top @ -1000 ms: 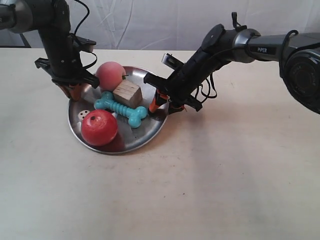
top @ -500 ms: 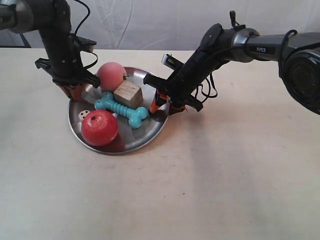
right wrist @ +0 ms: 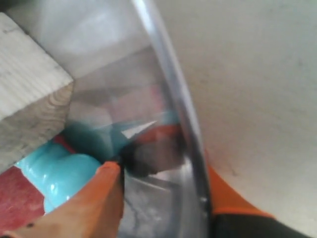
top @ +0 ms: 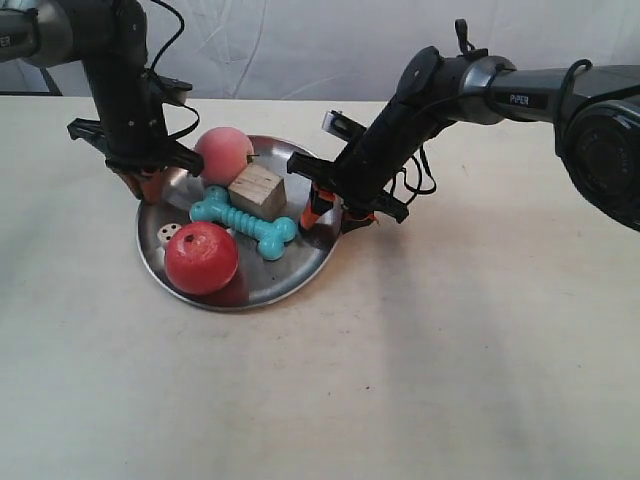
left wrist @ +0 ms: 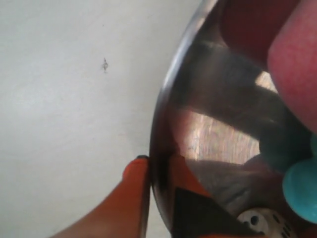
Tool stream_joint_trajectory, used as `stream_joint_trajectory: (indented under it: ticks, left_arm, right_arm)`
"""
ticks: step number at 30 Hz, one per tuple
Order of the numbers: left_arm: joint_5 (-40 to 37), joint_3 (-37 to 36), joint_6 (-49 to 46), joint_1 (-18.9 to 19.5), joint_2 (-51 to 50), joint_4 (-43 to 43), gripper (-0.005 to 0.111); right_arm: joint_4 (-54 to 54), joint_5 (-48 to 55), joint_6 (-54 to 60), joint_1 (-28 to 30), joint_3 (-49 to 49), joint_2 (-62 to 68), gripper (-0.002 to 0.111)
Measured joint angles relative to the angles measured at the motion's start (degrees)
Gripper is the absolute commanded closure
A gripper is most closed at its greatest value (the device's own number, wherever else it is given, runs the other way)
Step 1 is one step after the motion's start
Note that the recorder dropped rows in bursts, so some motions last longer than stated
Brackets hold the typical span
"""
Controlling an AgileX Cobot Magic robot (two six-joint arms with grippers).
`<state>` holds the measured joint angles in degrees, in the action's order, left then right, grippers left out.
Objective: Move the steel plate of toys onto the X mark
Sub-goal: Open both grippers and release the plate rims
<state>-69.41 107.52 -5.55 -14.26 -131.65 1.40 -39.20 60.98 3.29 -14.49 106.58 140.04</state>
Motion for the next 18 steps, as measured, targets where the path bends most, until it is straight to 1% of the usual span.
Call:
stream_joint_trajectory:
  ticks: [4, 6, 8, 14, 18]
  left_arm:
    - [0.0, 0.0, 0.6, 0.1, 0.0, -0.2, 0.079]
    - [0.0, 0.0, 0.8, 0.3, 0.1, -2.2, 0.071]
    - [-0.2, 0.0, 1.2, 0.3, 0.2, -3.6, 0.066]
    - [-0.2, 0.0, 1.5, 1.5, 0.4, -4.2, 0.065]
    - [-0.2, 0.0, 1.7, 1.6, 0.9, -4.0, 0.065]
  right_arm:
    - [0.2, 0.1, -0.1, 0.0, 0.0, 0.0, 0.072]
    - [0.7, -0.2, -0.7, -0.3, 0.1, 0.0, 0.072]
    - [1.1, -0.4, -0.9, -0.6, 0.1, -0.1, 0.072]
    - [1.4, -0.6, -1.0, -0.6, 0.1, -0.1, 0.072]
    - [3.1, -0.6, -1.5, -0.7, 0.1, -0.3, 0.072]
